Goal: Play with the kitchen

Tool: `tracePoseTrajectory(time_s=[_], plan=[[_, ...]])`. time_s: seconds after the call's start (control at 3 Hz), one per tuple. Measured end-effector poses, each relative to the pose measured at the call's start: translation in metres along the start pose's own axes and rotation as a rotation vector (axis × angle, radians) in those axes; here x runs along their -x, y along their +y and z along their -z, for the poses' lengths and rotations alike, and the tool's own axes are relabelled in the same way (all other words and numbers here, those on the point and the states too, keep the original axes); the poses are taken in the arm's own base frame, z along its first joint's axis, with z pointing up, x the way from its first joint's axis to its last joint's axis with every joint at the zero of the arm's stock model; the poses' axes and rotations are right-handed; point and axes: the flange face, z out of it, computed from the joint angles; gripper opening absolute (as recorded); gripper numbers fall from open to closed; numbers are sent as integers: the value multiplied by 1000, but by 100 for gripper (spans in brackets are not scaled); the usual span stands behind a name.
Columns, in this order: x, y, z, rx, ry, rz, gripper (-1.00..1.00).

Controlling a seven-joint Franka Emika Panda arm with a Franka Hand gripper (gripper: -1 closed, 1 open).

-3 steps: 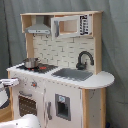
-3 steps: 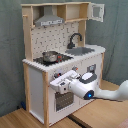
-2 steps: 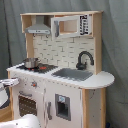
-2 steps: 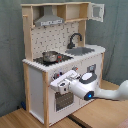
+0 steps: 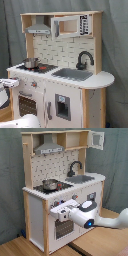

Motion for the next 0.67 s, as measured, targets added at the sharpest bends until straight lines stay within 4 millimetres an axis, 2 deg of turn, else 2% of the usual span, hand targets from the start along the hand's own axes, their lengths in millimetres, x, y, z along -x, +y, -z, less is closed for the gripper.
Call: tracePoseTrajectory(time_s=[0.67], plan=[[-4,-2,1,-5,10,-201,100]])
